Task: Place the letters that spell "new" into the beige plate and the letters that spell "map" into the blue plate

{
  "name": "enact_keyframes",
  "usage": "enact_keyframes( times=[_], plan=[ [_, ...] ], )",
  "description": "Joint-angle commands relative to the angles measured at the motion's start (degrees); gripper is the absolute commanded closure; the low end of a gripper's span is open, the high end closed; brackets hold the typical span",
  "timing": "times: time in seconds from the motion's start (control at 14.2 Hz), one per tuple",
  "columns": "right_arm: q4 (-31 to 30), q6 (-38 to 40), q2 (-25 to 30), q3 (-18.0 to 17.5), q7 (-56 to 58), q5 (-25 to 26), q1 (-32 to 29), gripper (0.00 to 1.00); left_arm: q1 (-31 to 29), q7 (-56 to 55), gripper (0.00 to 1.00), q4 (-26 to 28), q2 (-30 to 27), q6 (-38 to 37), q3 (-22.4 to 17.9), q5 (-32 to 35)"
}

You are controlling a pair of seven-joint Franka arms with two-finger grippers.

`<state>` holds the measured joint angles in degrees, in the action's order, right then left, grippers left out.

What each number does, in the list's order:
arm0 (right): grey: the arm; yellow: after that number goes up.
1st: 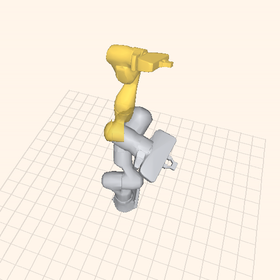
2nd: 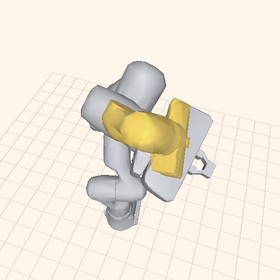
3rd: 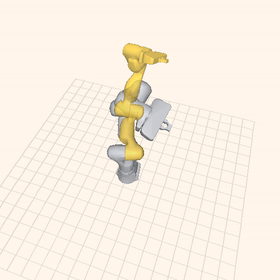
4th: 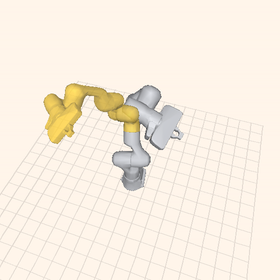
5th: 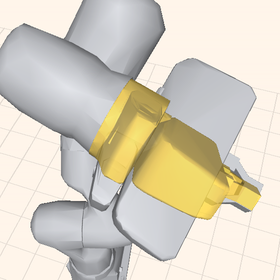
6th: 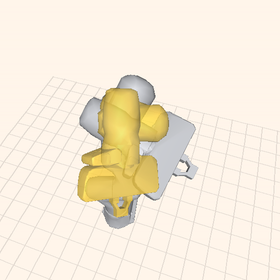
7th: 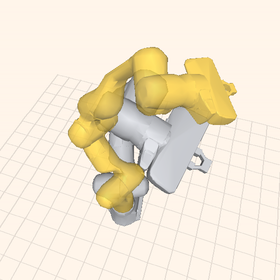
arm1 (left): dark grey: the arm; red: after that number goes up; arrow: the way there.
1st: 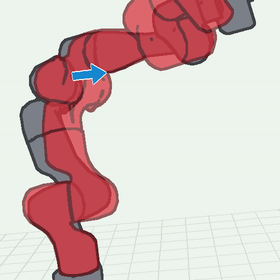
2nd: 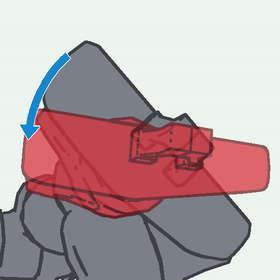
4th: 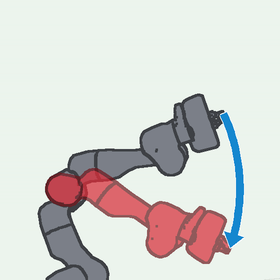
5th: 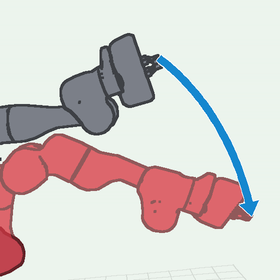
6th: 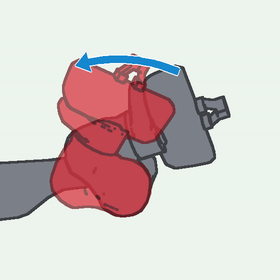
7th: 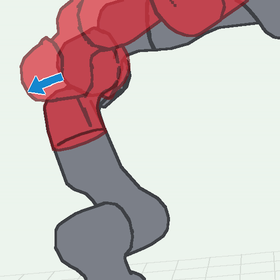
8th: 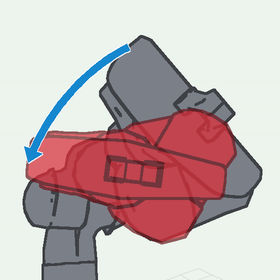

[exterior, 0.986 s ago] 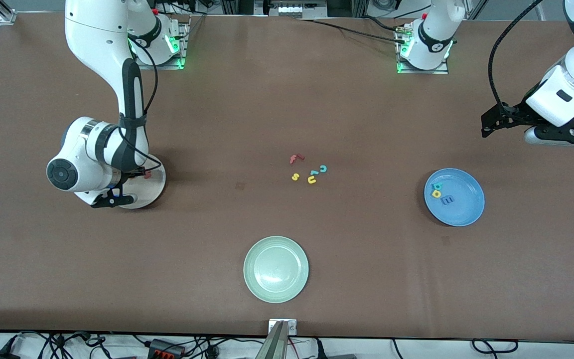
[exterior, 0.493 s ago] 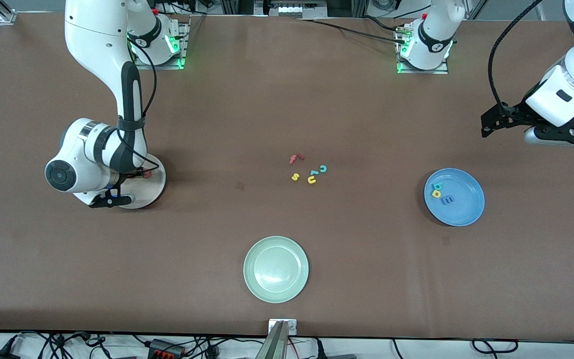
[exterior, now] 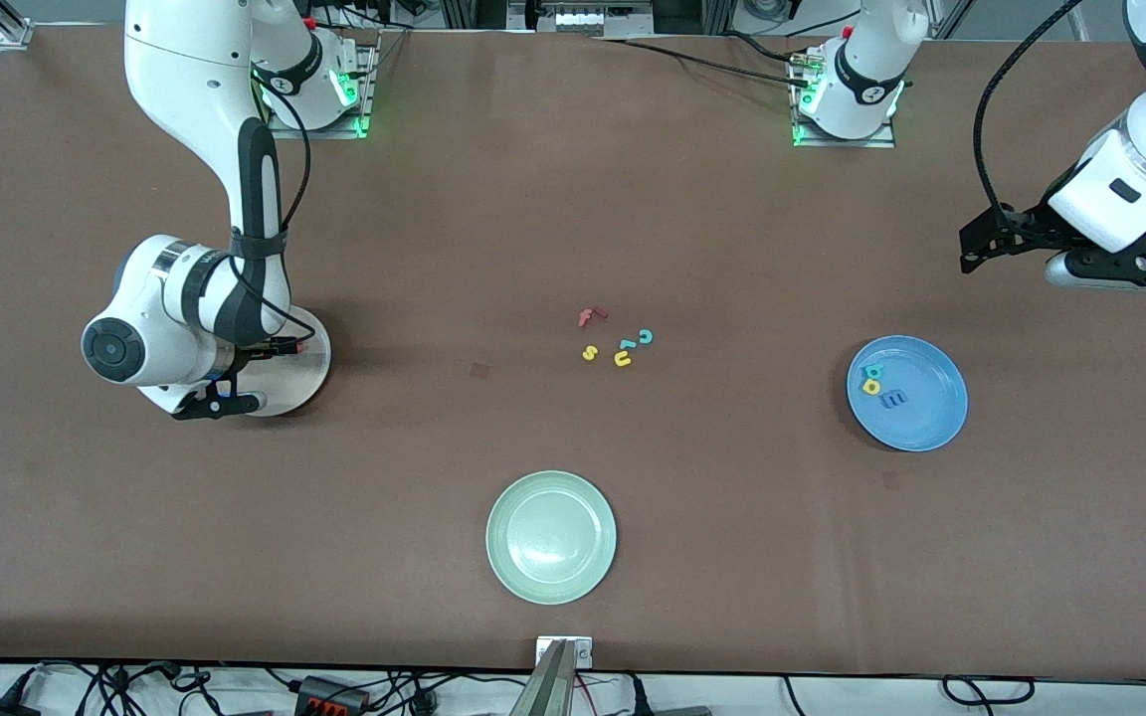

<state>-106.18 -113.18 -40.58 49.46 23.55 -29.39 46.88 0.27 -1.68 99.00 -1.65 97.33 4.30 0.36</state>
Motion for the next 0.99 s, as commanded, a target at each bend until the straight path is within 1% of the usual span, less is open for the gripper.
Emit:
enact_keyframes(
  times=[0.0,0.21,0.35,0.42,0.49,0.56,0.7,0.85,0.92],
  plan=[
    [1.9,0.6,1.6,0.4,0.4,-1.2,-0.1,0.0,0.3,-0.1,0.0,-1.0,-0.5,-1.3,-0.3,-1.2],
    [4.3,0.6,1.6,0.6,0.5,-1.4,-1.3,0.0,0.3,-0.1,0.0,-1.0,-0.5,-2.1,-0.2,-1.2],
    [5.8,0.2,2.6,-0.8,-2.0,-1.6,-2.4,0.0,0.3,-0.1,0.0,-1.0,-0.5,-2.1,-0.3,-1.2],
    [7.3,0.5,3.8,-4.2,-5.6,-0.6,-5.0,0.0,0.3,0.0,0.0,-1.0,-0.5,-2.1,-0.2,-1.2],
    [7.6,0.5,6.0,-8.5,-8.8,1.2,-7.9,0.0,0.3,-0.1,0.0,-1.0,-0.5,-2.1,-0.3,-1.2],
    [7.6,0.1,8.2,-12.6,-12.6,5.4,-10.3,0.0,0.3,0.0,0.0,-1.0,-0.5,-2.1,-0.2,-1.2],
    [7.7,0.0,12.9,-19.8,-19.9,12.0,-14.7,0.0,0.3,-0.1,0.0,-1.0,-0.5,-2.1,-0.2,-1.2],
    [8.4,0.6,17.7,-26.2,-24.3,17.2,-20.5,0.0,0.3,-0.1,0.0,-1.1,-0.5,-2.1,-0.2,-1.1],
    [8.8,1.8,19.6,-28.9,-25.0,17.9,-23.4,0.0,0.3,-0.1,0.0,-1.1,-0.5,-2.1,-0.2,-1.1]
  ],
)
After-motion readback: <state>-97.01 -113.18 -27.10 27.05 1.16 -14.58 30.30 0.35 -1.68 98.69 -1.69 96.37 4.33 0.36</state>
